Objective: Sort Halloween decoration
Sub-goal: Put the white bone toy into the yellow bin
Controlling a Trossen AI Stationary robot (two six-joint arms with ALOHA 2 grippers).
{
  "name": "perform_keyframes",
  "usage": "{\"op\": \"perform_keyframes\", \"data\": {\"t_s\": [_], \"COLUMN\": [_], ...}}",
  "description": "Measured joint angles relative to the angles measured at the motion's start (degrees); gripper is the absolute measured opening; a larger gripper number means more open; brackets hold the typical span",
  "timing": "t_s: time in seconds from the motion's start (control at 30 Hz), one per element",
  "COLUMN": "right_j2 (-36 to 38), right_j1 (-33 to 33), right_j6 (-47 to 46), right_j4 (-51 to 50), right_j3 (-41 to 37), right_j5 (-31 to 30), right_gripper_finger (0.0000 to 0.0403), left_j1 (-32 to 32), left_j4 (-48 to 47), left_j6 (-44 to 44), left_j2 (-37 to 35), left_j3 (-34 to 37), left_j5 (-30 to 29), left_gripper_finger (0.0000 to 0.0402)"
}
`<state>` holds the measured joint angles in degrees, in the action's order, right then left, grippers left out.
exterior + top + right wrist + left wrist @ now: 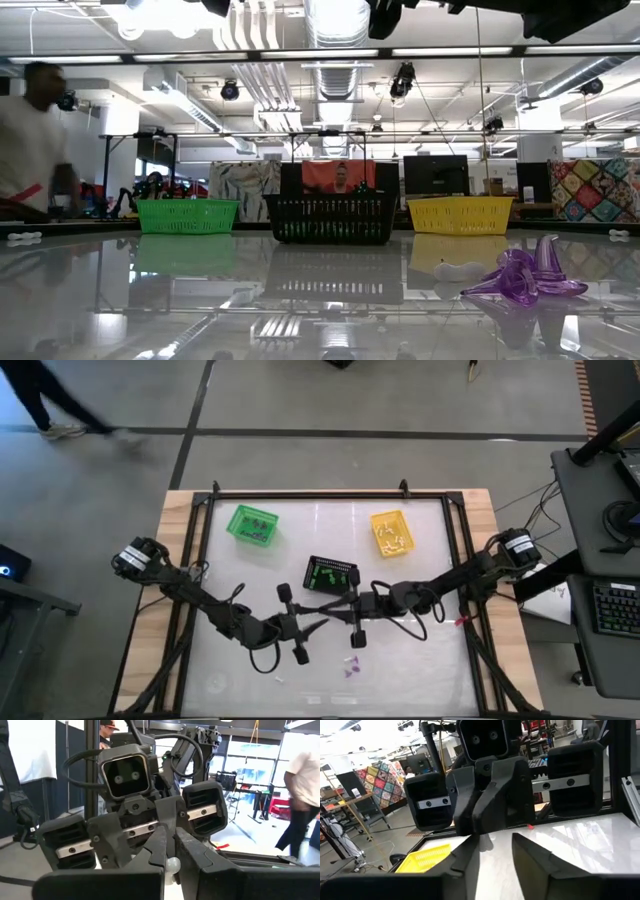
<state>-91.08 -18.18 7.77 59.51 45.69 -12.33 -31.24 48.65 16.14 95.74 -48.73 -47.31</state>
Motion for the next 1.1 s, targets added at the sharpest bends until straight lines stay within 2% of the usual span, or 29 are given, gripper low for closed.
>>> {"op": "perform_keyframes", "data": {"t_s": [0.13, 0.23, 0.37, 0.5, 0.57, 0.63, 0.73, 0.8, 0.97, 1.1], "right_j2": [1.4, 5.0, 12.2, 19.0, 21.1, 22.0, 22.4, 21.7, 20.1, 19.4], "right_j1": [0.4, 1.8, 5.6, 12.1, 16.4, 21.4, 29.4, 33.9, 39.2, 39.9], "right_j6": [-2.6, -6.9, -16.7, -30.1, -37.0, -41.7, -44.5, -44.2, -42.7, -42.7], "right_j4": [-1.8, -9.5, -28.9, -57.9, -71.5, -80.8, -88.1, -88.5, -87.9, -87.9], "right_j3": [0.0, 0.0, 0.0, 1.9, 2.6, 2.8, 2.7, 2.6, 2.5, 2.5], "right_j5": [-1.4, -2.9, -7.8, -17.9, -23.5, -26.5, -24.0, -20.9, -18.0, -17.6], "right_gripper_finger": [0.0013, 0.0013, 0.0013, 0.0013, 0.0013, 0.0013, 0.0013, 0.0013, 0.0023, 0.0070], "left_j1": [0.0, 0.0, 0.0, 0.0, 0.2, 0.6, 1.8, 2.5, 2.7, 2.7], "left_j4": [-0.7, -4.5, -11.8, -14.1, -14.0, -14.0, -13.5, -13.4, -13.5, -14.0], "left_j6": [-0.2, -3.6, -10.8, -14.7, -16.0, -17.0, -18.7, -19.9, -20.2, -20.1], "left_j2": [-0.1, -0.2, -0.5, -0.5, -0.7, -0.9, -1.1, -1.1, -1.2, -1.2], "left_j3": [0.0, 0.1, 0.1, 0.1, 0.1, 0.1, 0.1, 0.0, 0.0, 0.0], "left_j5": [-2.3, -7.5, -15.3, -16.2, -14.3, -8.8, 2.5, 7.2, 8.2, 8.3], "left_gripper_finger": [0.0127, 0.0141, 0.0145, 0.0145, 0.0145, 0.0141, 0.0131, 0.0124, 0.0112, 0.0112]}}
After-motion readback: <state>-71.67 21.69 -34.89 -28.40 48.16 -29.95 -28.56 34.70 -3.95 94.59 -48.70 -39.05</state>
